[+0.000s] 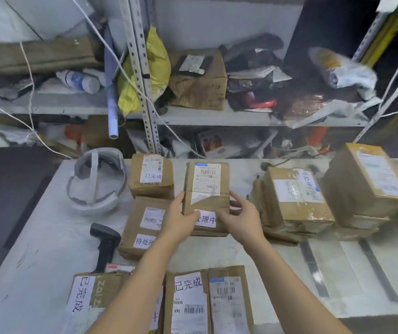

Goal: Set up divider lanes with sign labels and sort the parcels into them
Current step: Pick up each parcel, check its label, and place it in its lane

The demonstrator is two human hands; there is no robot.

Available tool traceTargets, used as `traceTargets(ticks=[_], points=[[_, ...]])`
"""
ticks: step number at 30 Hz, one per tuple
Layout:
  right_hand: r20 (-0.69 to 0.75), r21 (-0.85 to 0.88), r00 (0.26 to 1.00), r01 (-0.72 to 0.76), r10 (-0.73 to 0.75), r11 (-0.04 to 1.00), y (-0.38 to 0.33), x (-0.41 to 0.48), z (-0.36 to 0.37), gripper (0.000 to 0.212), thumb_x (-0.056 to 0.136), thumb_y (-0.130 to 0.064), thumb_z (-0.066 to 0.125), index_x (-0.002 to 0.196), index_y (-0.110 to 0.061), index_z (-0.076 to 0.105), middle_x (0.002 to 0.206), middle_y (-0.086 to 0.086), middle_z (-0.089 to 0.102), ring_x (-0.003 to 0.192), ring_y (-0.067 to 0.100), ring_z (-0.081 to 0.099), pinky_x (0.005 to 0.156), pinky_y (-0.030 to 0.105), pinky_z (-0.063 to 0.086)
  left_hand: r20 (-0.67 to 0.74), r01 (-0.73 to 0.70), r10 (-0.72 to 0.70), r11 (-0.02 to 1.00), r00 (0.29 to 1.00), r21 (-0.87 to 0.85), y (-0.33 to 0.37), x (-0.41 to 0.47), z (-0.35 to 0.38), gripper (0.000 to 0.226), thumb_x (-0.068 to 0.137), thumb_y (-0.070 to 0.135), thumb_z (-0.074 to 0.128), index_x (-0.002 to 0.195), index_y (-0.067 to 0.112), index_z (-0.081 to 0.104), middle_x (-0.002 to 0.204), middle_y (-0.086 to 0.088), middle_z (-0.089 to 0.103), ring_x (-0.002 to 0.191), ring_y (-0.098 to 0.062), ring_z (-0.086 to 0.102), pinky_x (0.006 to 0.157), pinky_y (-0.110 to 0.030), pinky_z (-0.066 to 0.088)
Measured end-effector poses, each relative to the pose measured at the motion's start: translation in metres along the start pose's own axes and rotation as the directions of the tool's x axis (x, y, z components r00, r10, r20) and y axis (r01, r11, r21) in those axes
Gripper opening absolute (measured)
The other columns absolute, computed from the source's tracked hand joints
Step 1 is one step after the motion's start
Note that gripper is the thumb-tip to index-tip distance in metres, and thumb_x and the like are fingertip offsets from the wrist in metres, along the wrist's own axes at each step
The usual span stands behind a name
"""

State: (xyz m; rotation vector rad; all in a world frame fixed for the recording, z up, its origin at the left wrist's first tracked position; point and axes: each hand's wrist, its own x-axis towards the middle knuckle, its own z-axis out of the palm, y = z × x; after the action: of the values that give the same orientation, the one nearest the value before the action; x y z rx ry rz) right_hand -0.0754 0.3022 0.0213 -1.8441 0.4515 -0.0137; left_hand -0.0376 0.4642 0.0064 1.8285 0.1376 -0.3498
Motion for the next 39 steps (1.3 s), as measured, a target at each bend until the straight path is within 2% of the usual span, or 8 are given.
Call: traceTargets(ticks=[5,8,11,15,20,25,31,39], points=[[-0.146,0.036,0.982,0.126,-0.120,0.991,-0.038,-0.018,-0.025,0.051,0.081,-0.028,0.076,0.122,-0.051,0.058,0.109,-0.021,0.066,0.102,-0.002,0.063,0.084,0.030,0.058,-0.026,-0.178,0.176,0.979,0.984,-0.095,0.045,-0.009,0.002,0.053,0.088,0.017,0.068,0.132,0.042,0.054,0.106,0.021,0.069,0.095,-0.004,0.068,0.084,-0.033,0.058],[-0.162,0.070,0.973,0.176,-0.163,0.982,-0.059,-0.026,-0.052,0.053,0.081,-0.015,0.075,0.114,-0.053,0.058,0.111,-0.016,0.070,0.100,0.001,0.067,0.076,0.021,0.057,-0.008,-0.248,0.249,0.961,0.968,-0.123,0.075,-0.019,0.009,0.060,0.089,0.018,0.070,0.141,0.037,0.048,0.109,0.019,0.068,0.095,-0.002,0.068,0.082,-0.027,0.057],[-0.189,0.089,0.963,0.209,-0.190,0.974,-0.075,-0.036,-0.083,0.055,0.082,-0.010,0.074,0.121,-0.046,0.058,0.110,-0.014,0.070,0.091,-0.002,0.069,0.067,0.015,0.056,0.025,-0.316,0.320,0.942,0.947,-0.114,0.102,-0.032,0.025,0.051,0.092,0.017,0.067,0.129,0.044,0.046,0.107,0.020,0.064,0.098,-0.002,0.064,0.068,-0.012,0.051],[-0.227,0.049,0.945,0.254,-0.236,0.966,-0.085,-0.047,-0.131,0.055,0.083,-0.010,0.072,0.105,-0.057,0.053,0.094,-0.028,0.066,0.083,-0.012,0.066,0.068,0.013,0.055,0.035,-0.365,0.369,0.927,0.929,-0.083,0.135,-0.044,0.058,0.060,0.089,0.024,0.069,0.142,0.037,0.044,0.128,0.007,0.060,0.113,-0.013,0.061,0.088,-0.032,0.057],[-0.253,0.034,0.931,0.281,-0.264,0.959,-0.077,-0.055,-0.203,0.057,0.084,-0.013,0.074,0.113,-0.057,0.052,0.096,-0.029,0.064,0.090,-0.004,0.067,0.082,0.024,0.058,0.056,-0.429,0.431,0.902,0.901,-0.040,0.168,-0.063,0.116,0.061,0.088,0.031,0.070,0.143,0.037,0.042,0.132,0.006,0.058,0.117,-0.014,0.058,0.096,-0.041,0.054],[-0.254,0.016,0.924,0.299,-0.286,0.954,-0.059,-0.058,-0.286,0.068,0.083,-0.019,0.077,0.143,-0.036,0.049,0.122,-0.013,0.064,0.109,0.007,0.063,0.091,0.034,0.057,0.108,-0.412,0.416,0.910,0.903,-0.055,0.194,-0.099,0.195,0.069,0.090,0.024,0.070,0.149,0.035,0.034,0.135,0.011,0.056,0.121,-0.011,0.055,0.099,-0.035,0.049],[-0.225,0.011,0.924,0.320,-0.309,0.947,-0.033,-0.044,-0.379,0.067,0.081,-0.020,0.078,0.141,-0.034,0.052,0.127,-0.011,0.064,0.108,0.004,0.064,0.084,0.024,0.056,0.079,-0.390,0.393,0.919,0.916,-0.057,0.222,-0.123,0.280,0.070,0.090,0.025,0.071,0.150,0.034,0.035,0.131,0.015,0.054,0.113,-0.006,0.050,0.089,-0.025,0.041],[-0.230,0.001,0.958,0.173,-0.168,0.985,-0.005,0.001,-0.421,0.067,0.077,-0.033,0.077,0.139,-0.031,0.053,0.124,-0.010,0.067,0.108,0.010,0.065,0.092,0.040,0.057,0.024,-0.336,0.335,0.942,0.942,0.020,0.228,-0.095,0.347,0.064,0.091,0.028,0.069,0.147,0.026,0.039,0.135,0.012,0.051,0.114,-0.008,0.050,0.092,-0.026,0.041]])
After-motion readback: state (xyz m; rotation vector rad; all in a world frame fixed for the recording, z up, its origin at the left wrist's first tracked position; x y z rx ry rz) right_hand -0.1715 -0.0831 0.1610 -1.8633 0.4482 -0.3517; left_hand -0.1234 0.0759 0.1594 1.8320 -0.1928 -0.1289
